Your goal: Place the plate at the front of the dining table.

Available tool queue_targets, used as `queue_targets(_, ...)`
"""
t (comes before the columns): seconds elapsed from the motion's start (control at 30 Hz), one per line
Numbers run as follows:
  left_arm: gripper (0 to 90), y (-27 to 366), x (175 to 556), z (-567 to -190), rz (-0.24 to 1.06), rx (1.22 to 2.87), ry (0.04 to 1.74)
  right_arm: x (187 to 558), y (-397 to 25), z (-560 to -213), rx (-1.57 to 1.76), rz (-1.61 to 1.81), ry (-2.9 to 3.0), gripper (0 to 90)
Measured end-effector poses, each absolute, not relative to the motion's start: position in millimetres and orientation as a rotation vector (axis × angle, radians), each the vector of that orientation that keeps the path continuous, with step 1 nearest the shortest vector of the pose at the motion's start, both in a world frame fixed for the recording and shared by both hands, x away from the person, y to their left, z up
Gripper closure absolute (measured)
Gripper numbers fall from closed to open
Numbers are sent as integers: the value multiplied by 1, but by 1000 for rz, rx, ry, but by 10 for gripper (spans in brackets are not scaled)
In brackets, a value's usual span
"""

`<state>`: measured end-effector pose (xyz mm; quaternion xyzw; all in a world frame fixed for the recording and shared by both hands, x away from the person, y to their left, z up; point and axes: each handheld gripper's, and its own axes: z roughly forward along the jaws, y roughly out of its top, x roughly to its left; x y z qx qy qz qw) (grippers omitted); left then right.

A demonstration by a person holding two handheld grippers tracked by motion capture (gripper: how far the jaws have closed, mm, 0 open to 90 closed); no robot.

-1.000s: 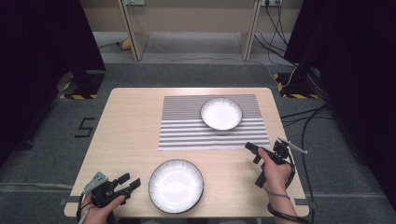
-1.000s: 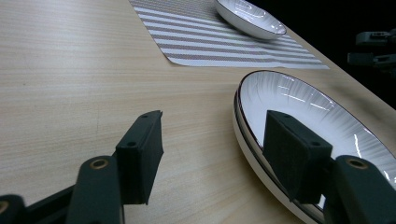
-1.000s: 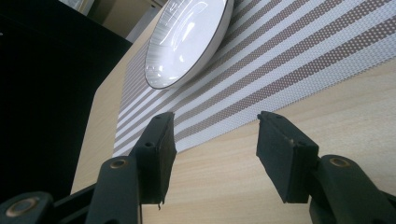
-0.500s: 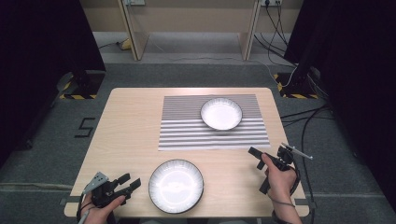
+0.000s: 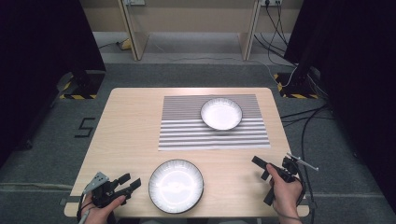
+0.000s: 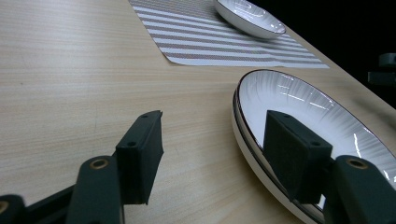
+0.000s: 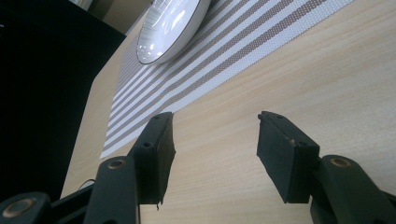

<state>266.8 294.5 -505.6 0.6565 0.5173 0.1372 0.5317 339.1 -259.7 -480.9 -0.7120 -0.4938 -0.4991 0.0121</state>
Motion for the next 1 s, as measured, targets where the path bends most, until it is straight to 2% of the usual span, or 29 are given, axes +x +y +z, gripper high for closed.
queue_targets(1.0,373,297,267,-507,335,1561,1245,290,-292,-491,-2296,-1589,-1492,458)
